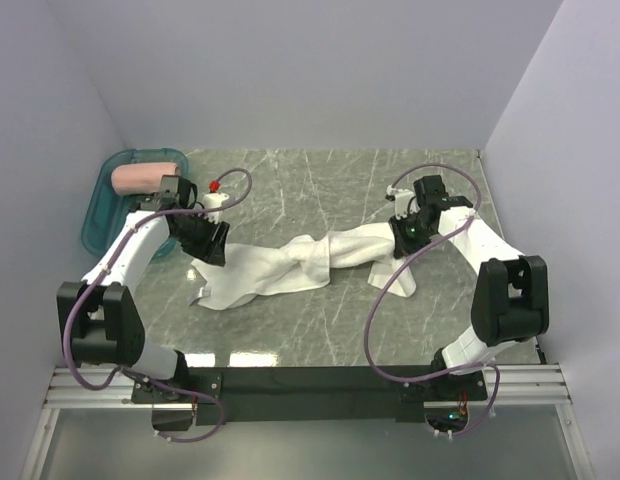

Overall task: Roll the towels
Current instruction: Move the towel to the center of the board, then flatten the towel

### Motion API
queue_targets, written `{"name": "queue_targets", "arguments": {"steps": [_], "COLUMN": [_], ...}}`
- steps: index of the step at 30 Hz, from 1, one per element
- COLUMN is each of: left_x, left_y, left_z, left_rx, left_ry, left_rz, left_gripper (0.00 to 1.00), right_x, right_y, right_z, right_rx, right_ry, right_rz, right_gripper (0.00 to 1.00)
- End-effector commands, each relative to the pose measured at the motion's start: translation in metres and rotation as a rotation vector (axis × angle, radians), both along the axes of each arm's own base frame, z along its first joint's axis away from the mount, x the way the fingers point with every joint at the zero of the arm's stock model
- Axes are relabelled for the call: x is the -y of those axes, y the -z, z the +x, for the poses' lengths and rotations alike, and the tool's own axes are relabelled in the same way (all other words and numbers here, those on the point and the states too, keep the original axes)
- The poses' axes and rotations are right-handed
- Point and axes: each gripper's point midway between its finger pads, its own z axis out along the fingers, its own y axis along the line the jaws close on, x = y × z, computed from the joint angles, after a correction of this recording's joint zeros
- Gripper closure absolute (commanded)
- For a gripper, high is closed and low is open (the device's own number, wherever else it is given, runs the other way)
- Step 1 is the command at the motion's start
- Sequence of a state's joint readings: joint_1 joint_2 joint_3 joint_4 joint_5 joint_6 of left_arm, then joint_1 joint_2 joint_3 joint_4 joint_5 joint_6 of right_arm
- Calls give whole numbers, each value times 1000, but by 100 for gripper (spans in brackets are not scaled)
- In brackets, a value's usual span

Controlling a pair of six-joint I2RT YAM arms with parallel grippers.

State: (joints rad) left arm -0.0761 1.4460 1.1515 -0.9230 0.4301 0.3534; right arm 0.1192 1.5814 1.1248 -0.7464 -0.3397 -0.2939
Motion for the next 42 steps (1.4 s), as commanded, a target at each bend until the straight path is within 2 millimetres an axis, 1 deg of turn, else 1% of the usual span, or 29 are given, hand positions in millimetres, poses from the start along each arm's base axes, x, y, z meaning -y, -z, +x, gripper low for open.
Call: {"name": "queue_targets", "arguments": {"steps": [1,3,5,6,7,9,10,12,14,15,16,17,18,19,20,22,23,24,26,27,29,30,31,35,36,39,40,41,42], "left_x": [-12,-14,-15,-16,-16,-13,-12,-9,-7,-7,-7,-6,-7,-6,-5,-2,3,5,9,12,16,18,19,22,22,23,23,24,24], "left_y": [19,30,37,40,43,50,51,52,51,52,52,53,54,53,53,54,55,57,62,63,68,69,71,82,84,90,90,93,94], "left_z": [8,5,2,3,3,5,6,12,13,12,7,3,-1,-5,-11,-18,-23,-25,-25,-21,-19,-15,-14,-16,-15,-15,-13,-13,-13], "left_rx": [2,-19,-29,-31,-41,-72,-77,-81,-92,-99,-120,-133,-140,-148,-158,-179,-201,-215,-237,-239,-263,-259,-264,-300,-303,-318,-319,-331,-334], "left_ry": [48,65,67,61,57,53,47,33,30,29,33,37,46,51,53,52,47,41,22,-2,-37,-44,-51,-85,-91,-100,-101,-105,-105], "left_rz": [76,87,97,104,104,90,85,68,60,59,56,54,54,49,41,19,-4,-13,-37,-52,-67,-82,-87,-98,-98,-94,-93,-90,-88], "left_gripper": [45,46,46,46,46,48,48,48,45,43,42,41,39,38,37,35,34,34,33,33,34,34,34,36,38,41,41,41,41], "right_x": [31,38,47,50,53,57,58,54,51,40,34,29,20,17,17,21,21,20,10,5,-15,-24,-38,-73,-80,-98,-103,-106,-112], "right_y": [-9,-20,-20,-30,-23,-25,-17,-10,-10,-9,-15,-15,-17,-23,-23,-31,-36,-45,-66,-82,-87,-97,-88,-80,-81,-69,-56,-56,-44], "right_z": [28,46,61,74,79,90,91,85,76,66,57,38,27,17,0,-11,-10,-4,11,23,33,42,45,60,64,77,80,85,84], "right_rx": [114,154,152,182,161,165,146,113,104,85,81,29,15,5,-45,-27,2,44,130,167,162,173,136,105,101,74,41,37,-7], "right_ry": [85,119,181,204,235,264,267,244,195,117,67,20,-59,-100,-136,-198,-208,-210,-199,-166,-178,-168,-186,-178,-155,-120,-112,-107,-102], "right_rz": [-132,-147,-175,-178,-185,-196,-203,-187,-177,-124,-98,-71,-34,-16,-12,-27,-32,-30,14,42,88,108,122,170,186,200,192,193,198], "right_gripper": [100,100,100,100,100,100,100,100,100,96,92,83,81,77,70,62,51,43,29,27,27,27,27,29,29,29,30,30,30]}}
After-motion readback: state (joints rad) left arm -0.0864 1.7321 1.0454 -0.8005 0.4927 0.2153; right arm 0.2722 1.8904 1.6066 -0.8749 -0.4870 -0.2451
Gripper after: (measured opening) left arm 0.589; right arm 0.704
